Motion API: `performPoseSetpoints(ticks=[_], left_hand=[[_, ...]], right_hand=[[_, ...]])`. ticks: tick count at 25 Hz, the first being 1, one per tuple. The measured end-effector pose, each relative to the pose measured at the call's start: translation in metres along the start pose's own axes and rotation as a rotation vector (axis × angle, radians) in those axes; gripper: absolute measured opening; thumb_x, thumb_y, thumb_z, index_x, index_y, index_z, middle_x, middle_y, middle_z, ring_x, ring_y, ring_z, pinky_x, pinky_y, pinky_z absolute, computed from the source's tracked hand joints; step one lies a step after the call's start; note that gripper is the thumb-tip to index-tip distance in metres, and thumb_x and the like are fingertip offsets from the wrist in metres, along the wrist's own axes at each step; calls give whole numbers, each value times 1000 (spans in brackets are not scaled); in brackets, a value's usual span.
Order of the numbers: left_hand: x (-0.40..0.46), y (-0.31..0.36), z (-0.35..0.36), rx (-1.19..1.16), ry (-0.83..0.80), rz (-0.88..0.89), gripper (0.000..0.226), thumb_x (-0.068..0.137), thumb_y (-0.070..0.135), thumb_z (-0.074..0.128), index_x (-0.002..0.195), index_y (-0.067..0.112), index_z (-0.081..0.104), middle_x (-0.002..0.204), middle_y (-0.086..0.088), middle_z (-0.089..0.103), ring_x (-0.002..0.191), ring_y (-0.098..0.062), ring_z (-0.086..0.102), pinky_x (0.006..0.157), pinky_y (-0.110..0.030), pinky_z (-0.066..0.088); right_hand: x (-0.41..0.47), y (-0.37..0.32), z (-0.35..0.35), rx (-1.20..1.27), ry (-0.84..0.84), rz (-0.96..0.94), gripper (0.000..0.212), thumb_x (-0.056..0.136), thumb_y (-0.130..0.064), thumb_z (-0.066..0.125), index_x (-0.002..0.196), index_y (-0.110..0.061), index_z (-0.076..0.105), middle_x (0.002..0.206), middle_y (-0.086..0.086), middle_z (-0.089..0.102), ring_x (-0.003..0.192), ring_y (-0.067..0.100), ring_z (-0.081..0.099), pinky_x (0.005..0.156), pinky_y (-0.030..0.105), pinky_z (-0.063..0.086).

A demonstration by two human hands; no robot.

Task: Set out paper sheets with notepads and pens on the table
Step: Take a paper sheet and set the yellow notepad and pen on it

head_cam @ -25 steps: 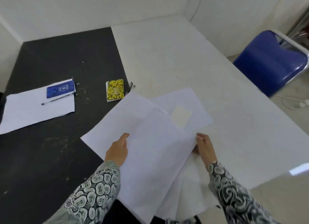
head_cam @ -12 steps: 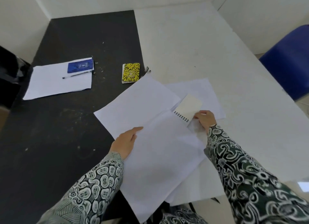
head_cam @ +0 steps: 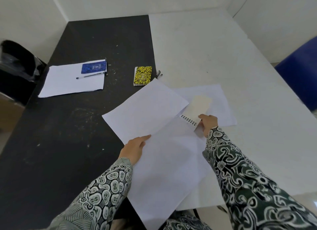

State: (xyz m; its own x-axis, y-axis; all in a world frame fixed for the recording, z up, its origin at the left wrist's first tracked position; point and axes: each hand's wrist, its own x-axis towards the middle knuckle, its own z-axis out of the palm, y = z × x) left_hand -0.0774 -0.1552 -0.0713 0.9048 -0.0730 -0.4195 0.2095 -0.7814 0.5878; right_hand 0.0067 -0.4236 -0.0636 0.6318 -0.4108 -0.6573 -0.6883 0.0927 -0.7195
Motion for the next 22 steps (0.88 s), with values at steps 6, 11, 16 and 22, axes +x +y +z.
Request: performPoseSetpoints(ticks=[6,11,16,22], left_hand=[[-6,-1,5,-103,33,-42,41,96,17,37,128,38,50,140,0,51,129,-23,46,110,-40,36],[-8,6,9,-124,25,-29,45,95,15,35,126,45,49,135,3,55,124,-25,50,106,-42,40],[-4,13,10,-170,22,-60,45,95,13,34,127,41,50,135,0,55,122,-25,51,103,-33,41],[-2,14,9,-201,23,-61,45,95,11,34,128,36,51,136,-5,53,121,-26,50,103,-35,42]], right_hand=[[-5,13,2,-68,35,-200,5,84,-11,58,86,-6,57,77,10,51,69,22,47,56,21,40],[-17,26,-1,-282,62,-422,19,87,-15,52,73,-3,47,84,15,58,69,26,54,62,24,43],[-28,43,-3,-348,35,-604,18,90,-13,48,104,-4,52,89,8,58,81,26,54,73,29,40],[-33,58,-5,-331,11,-672,15,86,-7,49,98,-9,57,95,3,59,90,24,57,76,28,41]])
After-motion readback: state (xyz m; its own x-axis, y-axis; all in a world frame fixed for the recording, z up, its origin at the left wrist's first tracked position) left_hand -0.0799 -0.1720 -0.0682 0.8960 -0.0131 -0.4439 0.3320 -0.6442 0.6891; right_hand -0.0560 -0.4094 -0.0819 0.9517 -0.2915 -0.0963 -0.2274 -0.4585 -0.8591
